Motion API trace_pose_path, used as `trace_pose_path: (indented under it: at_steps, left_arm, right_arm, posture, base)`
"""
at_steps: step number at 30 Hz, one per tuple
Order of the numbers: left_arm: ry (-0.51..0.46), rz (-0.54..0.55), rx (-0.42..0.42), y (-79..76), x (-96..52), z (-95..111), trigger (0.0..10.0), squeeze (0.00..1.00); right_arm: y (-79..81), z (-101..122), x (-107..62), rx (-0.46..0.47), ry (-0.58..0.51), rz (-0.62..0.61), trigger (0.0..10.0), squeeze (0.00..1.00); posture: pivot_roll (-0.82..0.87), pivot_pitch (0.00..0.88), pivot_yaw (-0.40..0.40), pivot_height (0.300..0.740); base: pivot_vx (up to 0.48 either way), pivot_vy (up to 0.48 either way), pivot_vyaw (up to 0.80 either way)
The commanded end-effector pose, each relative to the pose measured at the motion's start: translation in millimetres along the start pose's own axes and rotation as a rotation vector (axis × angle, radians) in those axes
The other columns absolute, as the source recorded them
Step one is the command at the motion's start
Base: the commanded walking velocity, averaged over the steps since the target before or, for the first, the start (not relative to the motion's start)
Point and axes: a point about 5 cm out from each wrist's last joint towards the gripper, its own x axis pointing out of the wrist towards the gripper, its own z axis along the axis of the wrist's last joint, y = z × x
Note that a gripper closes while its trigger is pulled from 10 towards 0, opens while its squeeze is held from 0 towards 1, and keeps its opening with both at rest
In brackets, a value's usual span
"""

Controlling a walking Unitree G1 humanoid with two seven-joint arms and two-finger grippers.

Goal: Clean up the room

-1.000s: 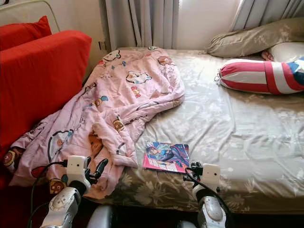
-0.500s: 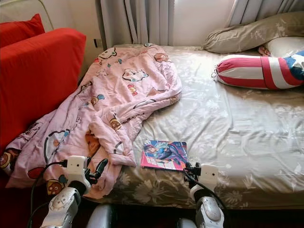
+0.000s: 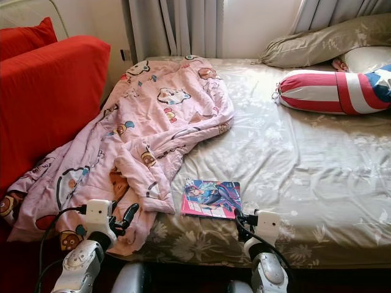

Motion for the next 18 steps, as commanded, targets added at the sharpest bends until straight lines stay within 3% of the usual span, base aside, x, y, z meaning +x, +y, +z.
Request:
trace_pose_path:
  at_steps: [1,6,9,12,18]
  left_arm:
    - [0.01,0.001,-0.003,1.5,-0.4,-0.4,10.0,0.0]
    - [0.008,0.001,-0.004,1.3,-0.4,-0.1,10.0,0.0]
    - [0.008,-0.002,-0.003,1.2,-0.3,0.2,10.0,0.0]
    - [0.01,-0.004,-0.001,1.0,0.0,0.2,10.0,0.0]
    - [0.006,0.0,-0.01,0.6,1.4,1.3,10.0,0.0]
  right_arm:
    - [0.4,-0.2,1.1,0.004,0.007,0.003,10.0,0.0]
    - [3.4,-1.7,0.7,-0.016,0.013,0.023,10.0,0.0]
    - [6.3,-1.9,0.3,-0.025,0.01,0.05,10.0,0.0]
    - [6.8,-2.1,0.1,-0.024,0.008,0.053,10.0,0.0]
    - [6.5,-3.5,-0.6,-0.007,0.012,0.044,10.0,0.0]
  posture:
    - [0.03,0.022,-0.002,0.611]
    - [0.03,0.025,-0.003,0.611]
    - [0.03,0.025,-0.003,0.611]
    - [0.03,0.026,-0.002,0.611]
    - [0.03,0.024,-0.002,0.611]
  base:
    - [0.0,0.0,0.0]
    - [0.0,0.0,0.0]
    - [0.286,0.0,0.0]
    - [0.299,0.0,0.75]
    - [0.312,0.0,0.0]
